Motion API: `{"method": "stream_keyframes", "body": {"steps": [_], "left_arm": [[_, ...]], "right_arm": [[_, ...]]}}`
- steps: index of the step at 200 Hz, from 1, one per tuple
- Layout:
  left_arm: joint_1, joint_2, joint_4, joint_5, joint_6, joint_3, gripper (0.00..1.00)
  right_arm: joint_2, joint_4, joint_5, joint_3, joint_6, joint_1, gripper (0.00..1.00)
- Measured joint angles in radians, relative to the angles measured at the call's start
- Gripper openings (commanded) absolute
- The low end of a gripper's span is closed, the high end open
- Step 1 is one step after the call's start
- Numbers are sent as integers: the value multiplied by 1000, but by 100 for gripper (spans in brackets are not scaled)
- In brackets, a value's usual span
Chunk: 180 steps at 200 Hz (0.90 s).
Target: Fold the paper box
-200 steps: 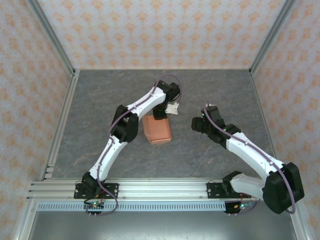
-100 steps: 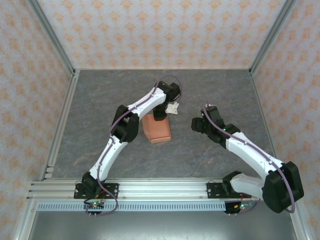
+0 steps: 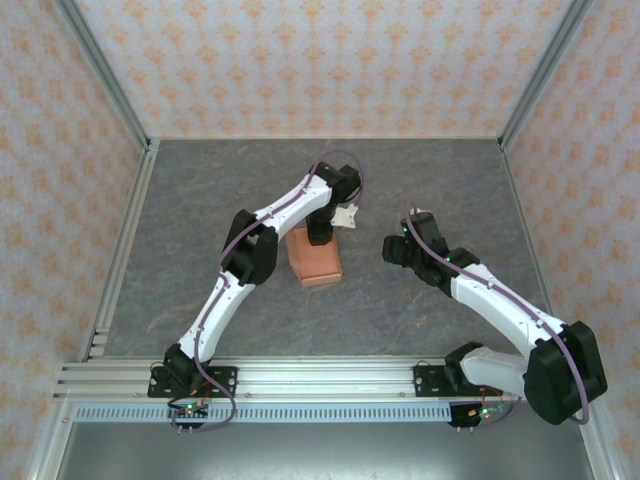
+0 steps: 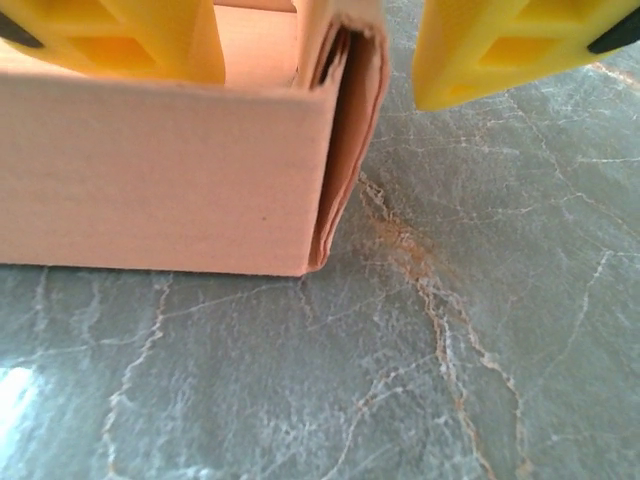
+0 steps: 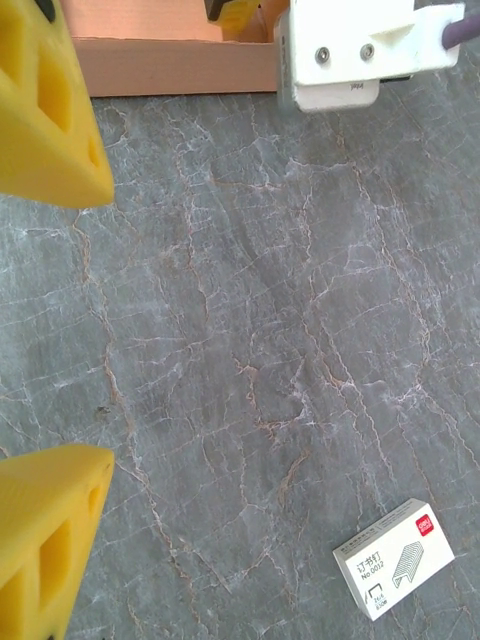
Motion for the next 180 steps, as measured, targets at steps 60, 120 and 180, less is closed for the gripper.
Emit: {"method": "stream_keyframes", "body": {"steps": [60, 120, 180], "left_arm": [[3, -140, 7, 76, -27, -11, 60], [67, -485, 203, 236, -269, -206, 60], [160, -928, 516, 204, -684, -653, 61]], "right_arm": [[4, 44, -62, -7, -5, 5, 64], [270, 229, -296, -10, 42, 137, 67], [453, 404, -454, 20, 149, 199, 58]]}}
